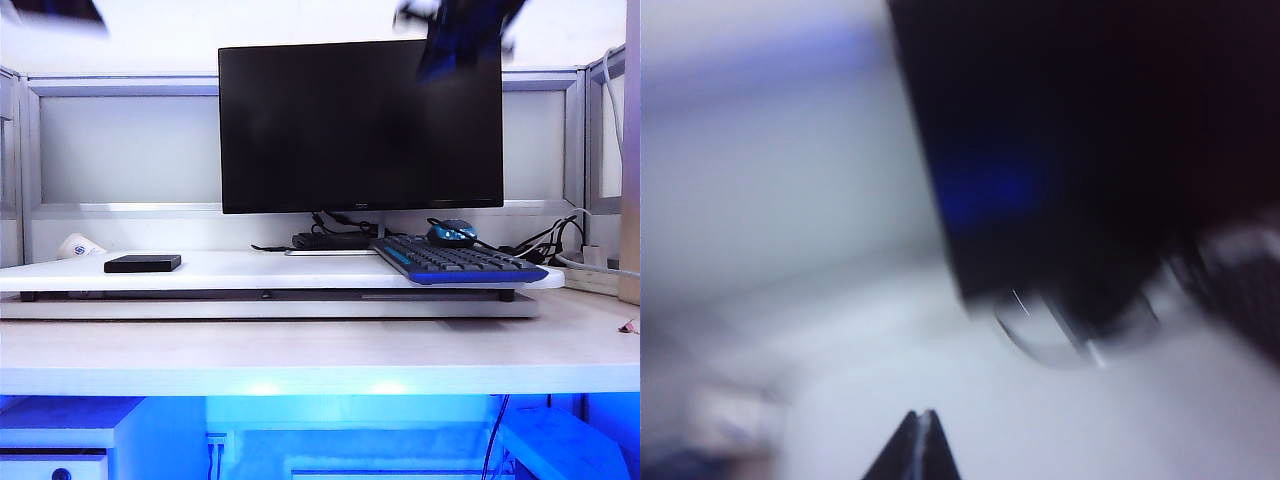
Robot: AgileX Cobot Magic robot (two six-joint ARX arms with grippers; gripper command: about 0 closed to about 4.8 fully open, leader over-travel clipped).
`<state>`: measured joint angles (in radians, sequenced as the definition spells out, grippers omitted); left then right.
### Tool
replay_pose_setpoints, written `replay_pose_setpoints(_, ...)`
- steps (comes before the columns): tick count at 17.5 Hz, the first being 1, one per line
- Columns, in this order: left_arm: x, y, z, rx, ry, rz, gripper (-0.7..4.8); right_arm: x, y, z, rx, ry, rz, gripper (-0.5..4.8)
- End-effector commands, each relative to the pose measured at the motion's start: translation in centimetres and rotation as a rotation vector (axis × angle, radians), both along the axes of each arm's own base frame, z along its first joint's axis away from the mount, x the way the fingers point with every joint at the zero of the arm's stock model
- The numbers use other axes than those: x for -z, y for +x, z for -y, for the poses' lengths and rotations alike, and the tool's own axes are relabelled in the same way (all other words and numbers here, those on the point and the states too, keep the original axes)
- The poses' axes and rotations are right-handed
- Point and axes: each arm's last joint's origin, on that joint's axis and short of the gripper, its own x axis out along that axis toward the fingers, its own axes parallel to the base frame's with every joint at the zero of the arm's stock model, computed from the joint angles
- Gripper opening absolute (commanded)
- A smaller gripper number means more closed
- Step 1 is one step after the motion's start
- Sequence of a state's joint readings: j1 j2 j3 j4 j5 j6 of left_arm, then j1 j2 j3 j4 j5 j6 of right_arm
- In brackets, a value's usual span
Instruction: Unplug the data cable of the portable hard drive.
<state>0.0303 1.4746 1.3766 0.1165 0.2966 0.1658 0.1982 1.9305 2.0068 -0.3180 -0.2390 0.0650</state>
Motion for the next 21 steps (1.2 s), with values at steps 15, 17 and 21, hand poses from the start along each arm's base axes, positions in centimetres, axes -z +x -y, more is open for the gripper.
replay_pose_setpoints(15,-8.4,-21.8,0.8,0.089,-0.139,0.085,-0.06,-16.0,-26.8,5.9,0.160,-0.044,0.300,-0.05)
replay_pose_setpoints(17,-7.4,-23.7,0.9,0.086,-0.150,0.044,-0.06,-15.1,-29.7,6.4,0.159,-0.046,0.283,-0.05)
replay_pose_setpoints(21,-3.6,-27.8,1.0,0.085,-0.180,0.014,-0.06,-10.6,-34.5,7.5,0.201,-0.044,0.229,-0.05)
